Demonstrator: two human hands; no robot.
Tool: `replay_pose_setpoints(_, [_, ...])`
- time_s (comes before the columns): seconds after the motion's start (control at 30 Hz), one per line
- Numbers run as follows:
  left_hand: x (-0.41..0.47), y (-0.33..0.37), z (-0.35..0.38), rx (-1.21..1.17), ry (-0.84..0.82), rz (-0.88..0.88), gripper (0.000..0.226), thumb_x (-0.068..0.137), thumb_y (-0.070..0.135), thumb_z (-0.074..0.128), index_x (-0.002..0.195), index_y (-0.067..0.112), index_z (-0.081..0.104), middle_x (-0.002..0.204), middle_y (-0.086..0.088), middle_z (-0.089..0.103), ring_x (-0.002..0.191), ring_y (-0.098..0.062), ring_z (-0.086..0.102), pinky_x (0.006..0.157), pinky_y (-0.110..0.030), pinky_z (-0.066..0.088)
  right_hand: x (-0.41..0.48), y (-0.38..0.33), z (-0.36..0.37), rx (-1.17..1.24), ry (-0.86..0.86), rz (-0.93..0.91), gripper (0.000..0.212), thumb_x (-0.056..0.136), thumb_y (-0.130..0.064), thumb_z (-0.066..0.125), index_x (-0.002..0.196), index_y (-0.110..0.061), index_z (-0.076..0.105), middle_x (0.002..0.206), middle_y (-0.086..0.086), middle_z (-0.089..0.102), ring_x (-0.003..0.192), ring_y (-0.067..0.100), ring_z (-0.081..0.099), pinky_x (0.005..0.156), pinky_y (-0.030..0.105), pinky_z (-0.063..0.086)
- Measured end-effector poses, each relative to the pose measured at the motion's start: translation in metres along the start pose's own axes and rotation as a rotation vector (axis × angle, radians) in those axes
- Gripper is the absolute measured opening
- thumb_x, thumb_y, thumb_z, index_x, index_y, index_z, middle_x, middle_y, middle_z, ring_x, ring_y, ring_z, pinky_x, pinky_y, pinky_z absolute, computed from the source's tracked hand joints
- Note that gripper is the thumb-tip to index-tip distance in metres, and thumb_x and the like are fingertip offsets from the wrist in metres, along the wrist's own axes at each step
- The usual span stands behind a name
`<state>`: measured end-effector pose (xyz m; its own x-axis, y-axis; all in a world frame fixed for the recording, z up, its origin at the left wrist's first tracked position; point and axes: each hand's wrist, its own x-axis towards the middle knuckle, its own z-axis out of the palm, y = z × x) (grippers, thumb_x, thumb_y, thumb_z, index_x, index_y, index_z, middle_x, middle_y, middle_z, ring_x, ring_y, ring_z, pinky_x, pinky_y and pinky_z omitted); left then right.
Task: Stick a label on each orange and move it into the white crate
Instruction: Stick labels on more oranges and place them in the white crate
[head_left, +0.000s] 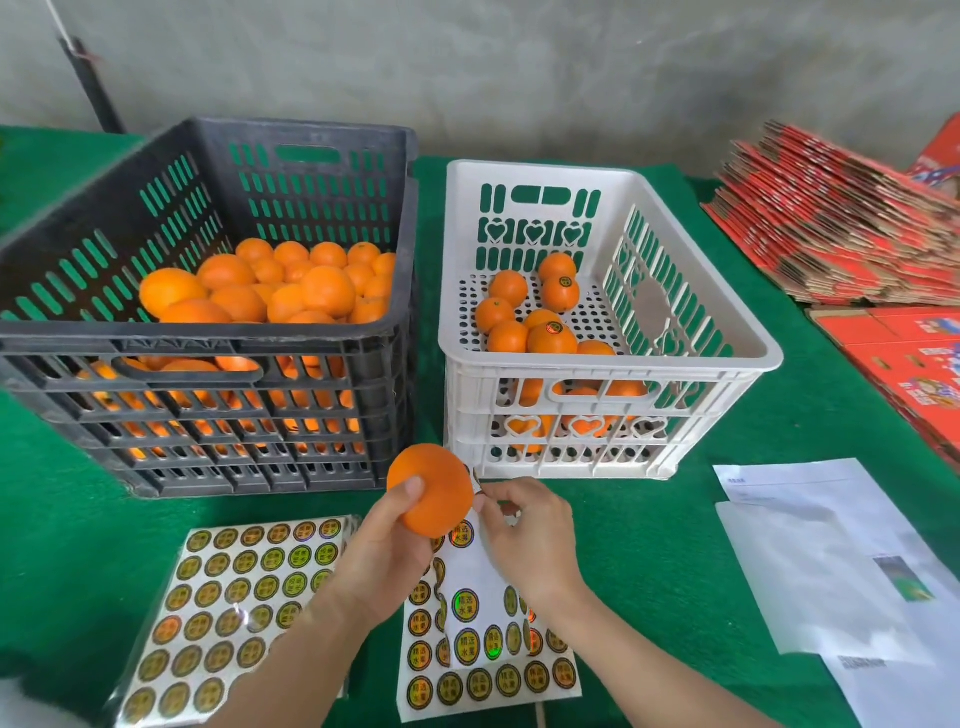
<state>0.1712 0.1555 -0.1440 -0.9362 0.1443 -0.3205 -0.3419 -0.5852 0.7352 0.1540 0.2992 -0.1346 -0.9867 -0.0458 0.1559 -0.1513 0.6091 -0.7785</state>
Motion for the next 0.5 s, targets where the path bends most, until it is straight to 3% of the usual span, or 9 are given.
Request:
replay_pose_setpoints(0.13, [0.001,0.000,-0.001,-0.037,0.051,-0.010,0.109,0.022,0.052,0.093,0.118,0.018,0.054,0.098,-0.001,0.074,0.089,-0.016,0.071,0.078,-0.031,0.047,0.000,0.000,-0.002,0.110,-0.021,0.111,0.017,0.085,-0.003,0.061,0.093,-0.010,0.074,0.078,-0.007,0.066,0.069,0.000,0.057,0.068,0.006,0.042])
replay_pose_setpoints(0.3, [0.001,0.002,-0.007,-0.098,0.091,-0.024,0.112,0.017,0.051,0.093,0.117,0.019,0.055,0.100,-0.005,0.073,0.096,-0.024,0.066,0.082,-0.035,0.045,0.004,0.002,-0.008,0.241,-0.122,0.221,0.013,0.086,-0.008,0.065,0.089,-0.016,0.075,0.072,-0.017,0.063,0.065,-0.002,0.054,0.064,0.005,0.041])
replay_pose_setpoints(0.4, [0.001,0.001,-0.009,-0.114,0.109,-0.061,0.118,0.017,0.049,0.093,0.123,0.017,0.053,0.116,-0.013,0.064,0.109,-0.032,0.057,0.091,-0.041,0.044,0.004,0.002,-0.010,0.248,-0.111,0.198,0.019,0.082,-0.007,0.069,0.071,-0.022,0.071,0.064,-0.017,0.062,0.059,-0.005,0.052,0.061,0.007,0.041])
replay_pose_setpoints(0.5, [0.003,0.000,-0.008,-0.099,0.114,-0.074,0.118,0.017,0.049,0.093,0.123,0.018,0.052,0.116,-0.012,0.065,0.109,-0.030,0.058,0.086,-0.039,0.045,0.000,0.005,-0.010,0.213,-0.060,0.107,0.019,0.081,-0.003,0.068,0.070,-0.018,0.070,0.066,-0.016,0.063,0.059,-0.003,0.053,0.059,0.008,0.041])
